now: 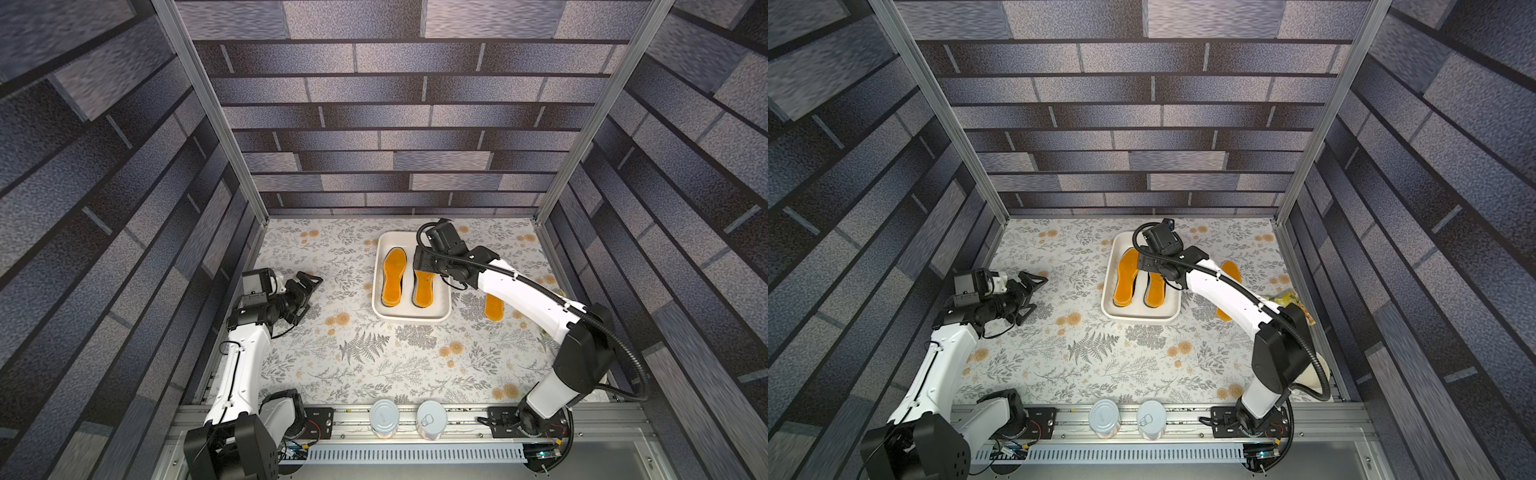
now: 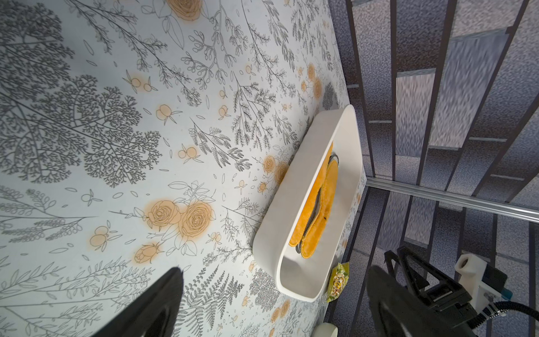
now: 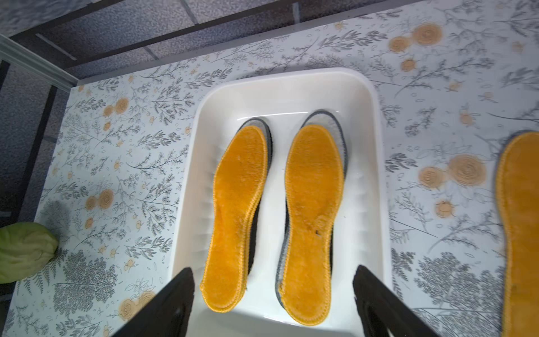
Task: Put the insoles into the storage box
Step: Place the insole in the storage box, then pick up the insole from the center of the board.
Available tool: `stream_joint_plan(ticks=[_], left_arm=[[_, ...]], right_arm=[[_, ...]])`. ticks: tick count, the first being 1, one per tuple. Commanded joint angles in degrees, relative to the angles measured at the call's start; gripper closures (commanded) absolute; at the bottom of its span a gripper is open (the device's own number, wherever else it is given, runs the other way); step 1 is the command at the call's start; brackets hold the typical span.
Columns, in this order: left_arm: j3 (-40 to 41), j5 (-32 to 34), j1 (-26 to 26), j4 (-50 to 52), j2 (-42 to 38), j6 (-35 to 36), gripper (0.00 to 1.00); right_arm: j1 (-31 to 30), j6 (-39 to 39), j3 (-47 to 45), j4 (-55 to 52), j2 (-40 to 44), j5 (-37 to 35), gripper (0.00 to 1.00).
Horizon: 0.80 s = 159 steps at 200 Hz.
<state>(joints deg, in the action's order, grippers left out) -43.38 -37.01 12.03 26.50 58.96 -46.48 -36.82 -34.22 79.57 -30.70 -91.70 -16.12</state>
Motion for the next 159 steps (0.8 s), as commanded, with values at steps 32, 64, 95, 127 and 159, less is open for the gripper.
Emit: stream_joint_plan(ticks=[32,64,95,127,159], left_arm=[[-2.73,-2.37,-7.03,-10.76,2.98,-1.78,0.0],[-4.87,-4.61,-12.82,-16.6,6.82,-2.97,0.0],[-7.27,-6.3,-18.03,-20.68,11.04,-3.34,0.0],[-8.47,-7.71,-22.4,-24.84,13.91,-4.45,0.0],[-9.79,-8.77,-24.83,-25.78,15.71,-4.52,0.0]], right_arm=[[10.26,-1.77,-12.25,-9.52,13.21,-0.63,0.14],[19.19,-1.74,-21.43,-10.7,17.63,5.45,0.08],[24.42,-0.35,-24.49,-12.28,15.99,6.48,0.06],[27.31,1.7,-24.24,-11.86,11.29,6.19,0.05],[30.53,4.83,-22.07,-9.51,4.48,8.91,0.04]])
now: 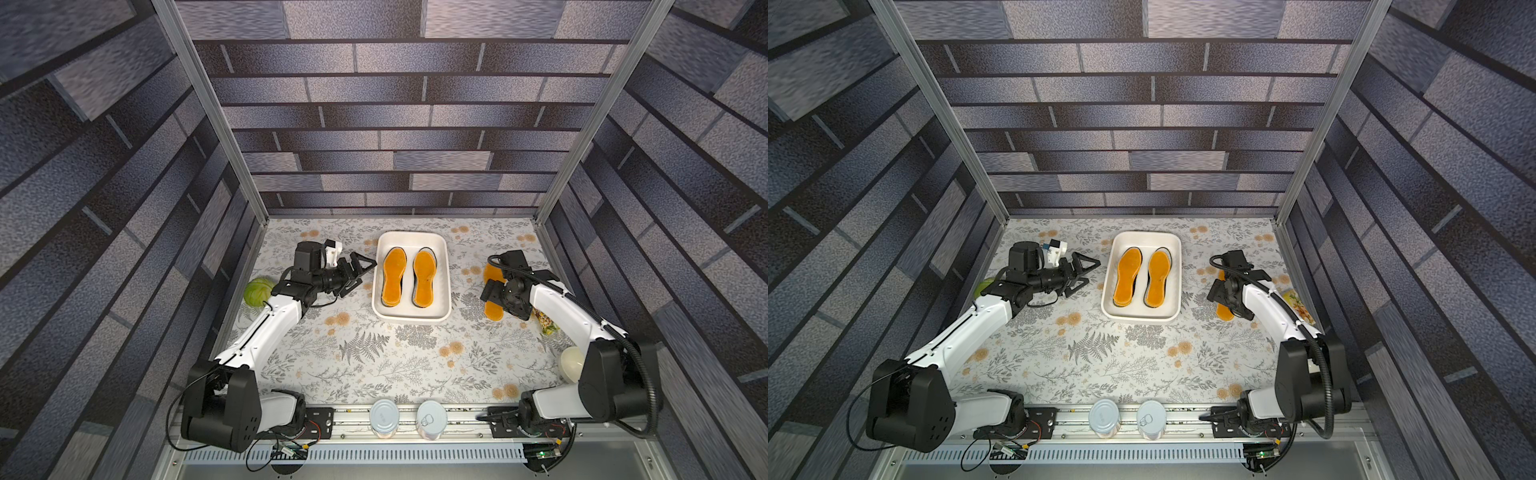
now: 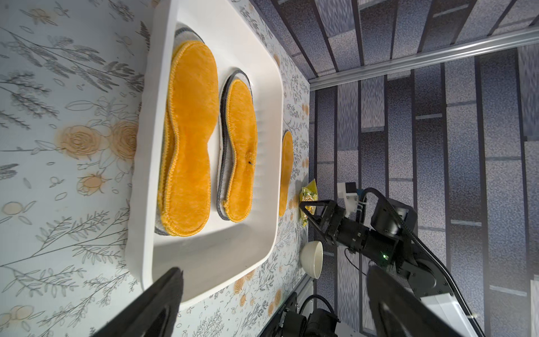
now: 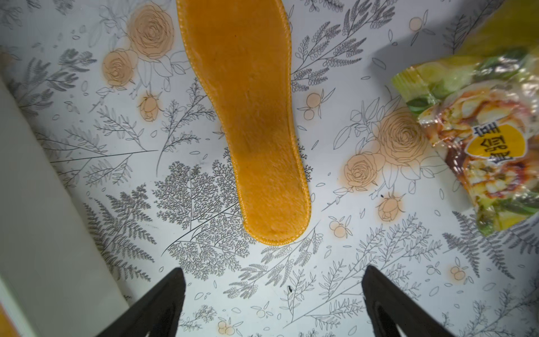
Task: Put the insoles into the storage box
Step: Pick up the insole from the center of the board.
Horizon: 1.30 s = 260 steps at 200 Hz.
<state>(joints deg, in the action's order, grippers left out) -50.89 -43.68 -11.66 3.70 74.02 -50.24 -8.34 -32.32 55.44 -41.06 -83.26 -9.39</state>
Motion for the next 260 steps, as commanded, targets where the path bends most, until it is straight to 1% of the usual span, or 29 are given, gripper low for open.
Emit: stream_joint_plan(ticks=[1,28,39,43,57,84,97,131,160,207,260], left_arm=[[-2.28,-2.2,-1.2,-3.03,0.67,-0.79,0.0],[-2.46,-2.52,-1.95,-3.86,1.44,-1.59,0.0],[-2.38,-2.56,-2.14,-4.29,1.61,-1.99,0.0],[-2.36,-2.57,-2.11,-4.44,1.65,-2.12,0.0],[-2.28,-2.4,-2.23,-4.58,1.81,-2.37,0.0],[-2.28,-1.98,-2.38,-4.52,1.83,-2.5,0.0],[-2.28,-1.95,-2.4,-4.5,1.92,-2.52,0.0],[-2.58,-1.78,-2.36,-4.2,2.26,-2.51,0.0],[-3.59,-1.06,-2.66,-1.83,2.71,-1.59,0.0],[-3.74,-1.19,-3.02,-1.51,2.97,-1.14,0.0],[-3.73,-1.41,-2.93,-1.29,3.16,-1.16,0.0]], right_arm=[[2.12,3.03,2.18,0.96,-4.2,2.22,0.04],[3.92,5.2,5.06,3.07,-9.7,4.02,0.05],[4.77,6.07,5.12,4.25,-11.55,5.96,0.05],[5.06,6.32,7.18,4.83,-12.1,6.66,0.06],[5.65,7.56,8.46,5.73,-13.78,8.7,0.07],[5.88,9.81,11.26,5.41,-16.65,8.69,0.09],[5.96,10.17,12.76,4.19,-17.89,7.47,0.1],[6.44,12.07,14.22,3.42,-19.33,5.27,0.11],[7.21,12.59,14.44,3.61,-20.62,6.16,0.13],[7.69,13.1,13.74,4.93,-21.28,7.6,0.16],[7.74,13.99,13.11,6.14,-22.73,9.58,0.22]])
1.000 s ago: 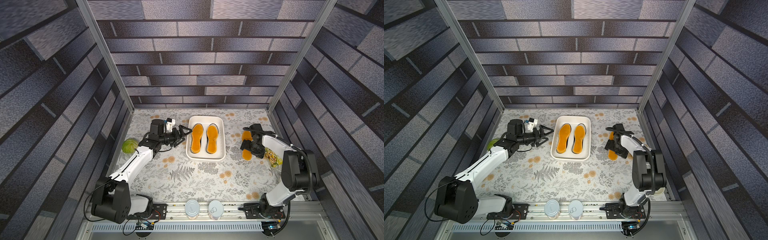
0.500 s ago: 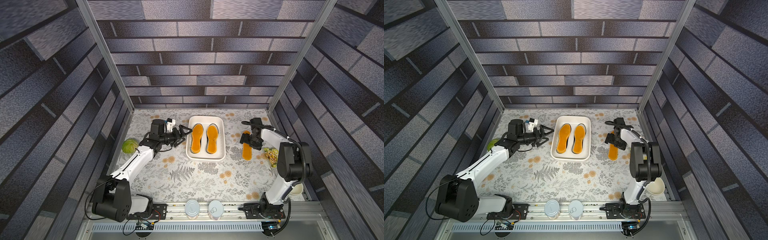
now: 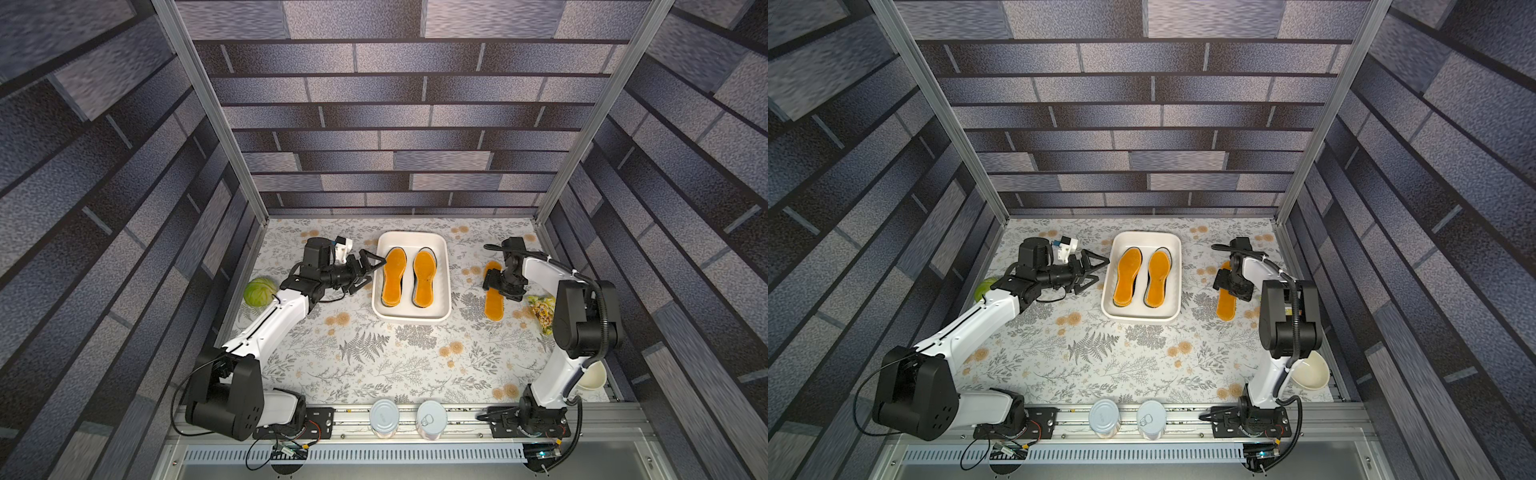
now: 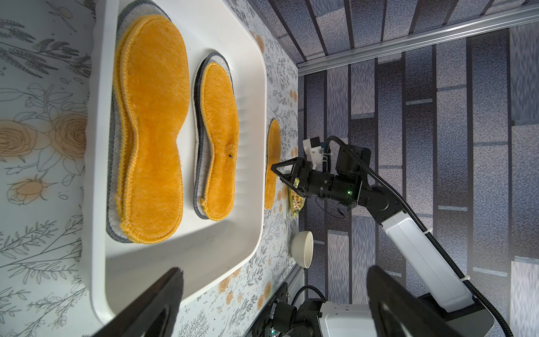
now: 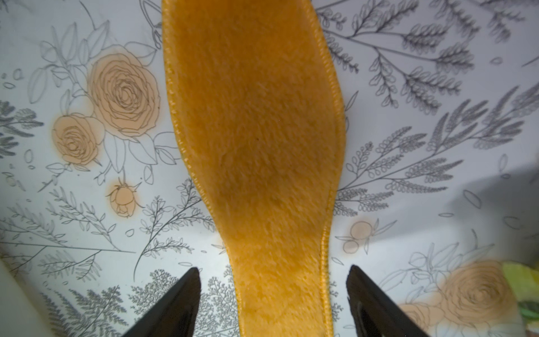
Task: Put the insoles into the storage box
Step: Pick up the insole from the center of the board.
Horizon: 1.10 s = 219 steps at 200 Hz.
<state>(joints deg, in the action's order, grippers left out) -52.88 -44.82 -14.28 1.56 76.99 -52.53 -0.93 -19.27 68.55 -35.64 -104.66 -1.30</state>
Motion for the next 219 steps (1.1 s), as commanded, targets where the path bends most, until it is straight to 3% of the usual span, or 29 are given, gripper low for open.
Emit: stream_joint_plan(ticks=[1,102,219], left_arm=[[-1.72,-0.27,-0.31,0.88,0.14,1.17,0.0],[-1.78,-0.16,-0.39,1.07,0.19,1.11,0.0],[-1.61,0.06,-0.39,1.21,0.09,1.09,0.0]], right_arm=[[0.32,1.01,0.0,0.73,-1.33,1.44,0.22],[0.39,2.87,0.09,-0.31,-3.54,-0.02,0.26],[0.37,3.77,-2.28,1.87,-0.37,-1.08,0.54]])
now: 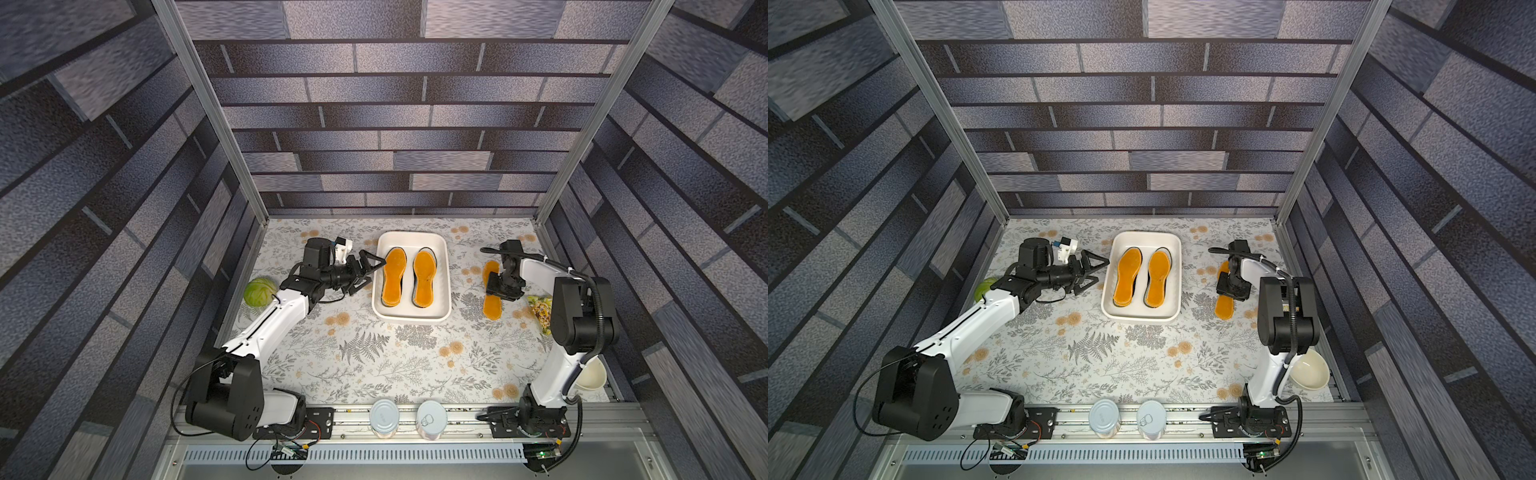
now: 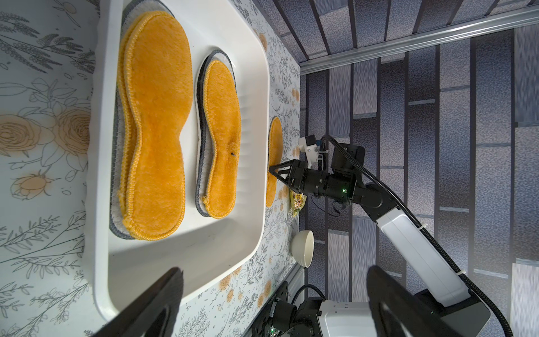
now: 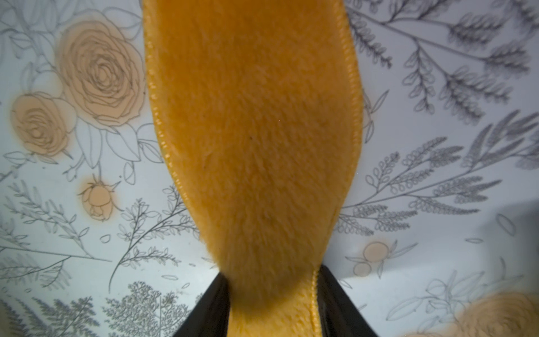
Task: Put the insoles into the storage box
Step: Pick up the insole from the center of the board.
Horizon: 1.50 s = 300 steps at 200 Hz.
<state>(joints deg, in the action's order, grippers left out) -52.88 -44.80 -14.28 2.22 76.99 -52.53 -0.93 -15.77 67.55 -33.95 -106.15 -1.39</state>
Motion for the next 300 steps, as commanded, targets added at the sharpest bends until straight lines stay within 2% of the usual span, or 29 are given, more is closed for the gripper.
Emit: stream_joint_plan(ticks=[1,104,213,270,300], left_arm=[[-1.57,0.05,-0.39,0.57,0.09,1.06,0.0],[-1.93,0.06,-0.39,0.36,0.88,1.0,0.0],[-1.99,0.2,-0.39,0.42,1.05,0.73,0.0],[-2.69,2.17,-0.7,0.47,1.75,1.21,0.0],[-4.75,4.04,-2.23,3.01,2.8,4.44,0.0]], right_arm=[[0.34,0.24,-1.28,0.2,1.12,-0.99,0.55],[0.37,0.21,-5.93,7.06,6.6,2.77,0.62],[0.36,0.5,-9.53,9.75,10.39,5.29,0.69],[0.39,1.4,-11.16,10.71,17.31,11.69,0.69],[0.36,1.27,-11.07,10.02,22.48,15.79,0.69]])
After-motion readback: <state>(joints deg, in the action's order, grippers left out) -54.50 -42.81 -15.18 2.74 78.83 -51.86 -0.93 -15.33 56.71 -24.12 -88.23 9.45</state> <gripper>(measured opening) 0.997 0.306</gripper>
